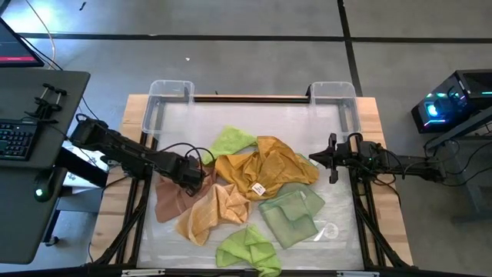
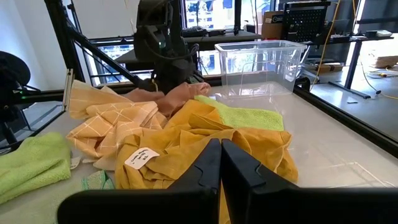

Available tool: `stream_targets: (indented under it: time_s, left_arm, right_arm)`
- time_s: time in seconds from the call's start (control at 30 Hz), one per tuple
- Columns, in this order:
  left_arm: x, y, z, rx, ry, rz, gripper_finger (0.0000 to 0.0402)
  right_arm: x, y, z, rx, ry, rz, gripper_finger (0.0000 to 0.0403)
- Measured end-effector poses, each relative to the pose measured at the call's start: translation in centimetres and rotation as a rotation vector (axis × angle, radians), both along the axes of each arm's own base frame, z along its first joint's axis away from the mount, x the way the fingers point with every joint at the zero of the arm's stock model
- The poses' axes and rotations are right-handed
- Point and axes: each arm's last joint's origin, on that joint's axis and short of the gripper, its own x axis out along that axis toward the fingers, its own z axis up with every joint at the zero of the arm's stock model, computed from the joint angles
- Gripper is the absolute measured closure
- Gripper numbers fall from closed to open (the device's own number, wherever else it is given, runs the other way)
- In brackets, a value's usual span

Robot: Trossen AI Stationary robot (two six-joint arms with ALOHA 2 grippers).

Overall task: Sort towels by color in basket
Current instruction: Put the brown kitchen towel into the right transparent bin

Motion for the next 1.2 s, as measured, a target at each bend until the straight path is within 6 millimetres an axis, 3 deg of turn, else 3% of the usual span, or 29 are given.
stream_targets:
  time_s: [0.33, 0.67, 0.87, 1.0, 1.2]
  left_arm:
    - [0.6, -0.1, 6.8, 0.023, -0.088, -0.161, 0.0399]
    - [1.5, -0.2, 16.2, 0.062, -0.249, -0.374, 0.0401]
    - [1.6, 0.1, 21.7, 0.192, -0.43, -0.353, 0.0401]
    - [1.9, 0.5, 24.5, 0.298, -0.574, -0.324, 0.0401]
    - [3.5, 1.3, 25.6, 0.368, -0.713, -0.318, 0.0401]
  right_arm:
    - [0.0, 0.0, 0.0, 0.0, 0.0, 0.0, 0.0402]
    - [0.0, 0.0, 0.0, 0.0, 0.0, 0.0, 0.0402]
    - [0.0, 0.0, 0.0, 0.007, -0.002, 0.0, 0.0402]
    - [0.0, 0.0, 0.3, 0.07, -0.034, -0.008, 0.0402]
    - [-0.1, -0.1, 2.1, 0.455, -0.264, -0.003, 0.0402]
